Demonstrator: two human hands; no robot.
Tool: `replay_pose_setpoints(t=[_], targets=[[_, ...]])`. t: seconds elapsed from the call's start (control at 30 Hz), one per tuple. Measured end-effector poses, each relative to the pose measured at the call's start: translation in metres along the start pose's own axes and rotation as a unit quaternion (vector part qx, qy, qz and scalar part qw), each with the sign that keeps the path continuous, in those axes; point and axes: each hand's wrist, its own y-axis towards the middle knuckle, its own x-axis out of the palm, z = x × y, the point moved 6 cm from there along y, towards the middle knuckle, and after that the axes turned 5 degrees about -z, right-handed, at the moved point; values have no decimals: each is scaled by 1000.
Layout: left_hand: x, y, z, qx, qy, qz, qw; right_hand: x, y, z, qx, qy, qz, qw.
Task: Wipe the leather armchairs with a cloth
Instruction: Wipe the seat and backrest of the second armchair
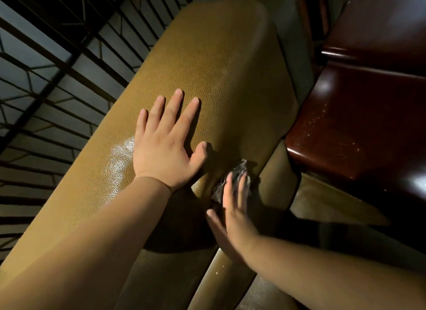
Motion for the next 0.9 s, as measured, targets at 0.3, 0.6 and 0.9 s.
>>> replay_pose_setpoints(t=[0.3, 0.6, 0.9], targets=[[2, 3, 1, -4, -4, 4, 1000, -70, 63, 32, 57, -16, 165, 985], [-3, 5, 0, 1, -4, 13, 1000, -112, 92, -24, -3, 19, 256, 967], [2, 1, -7, 0, 0, 4, 1000, 43, -46, -53, -149, 30, 65, 986]])
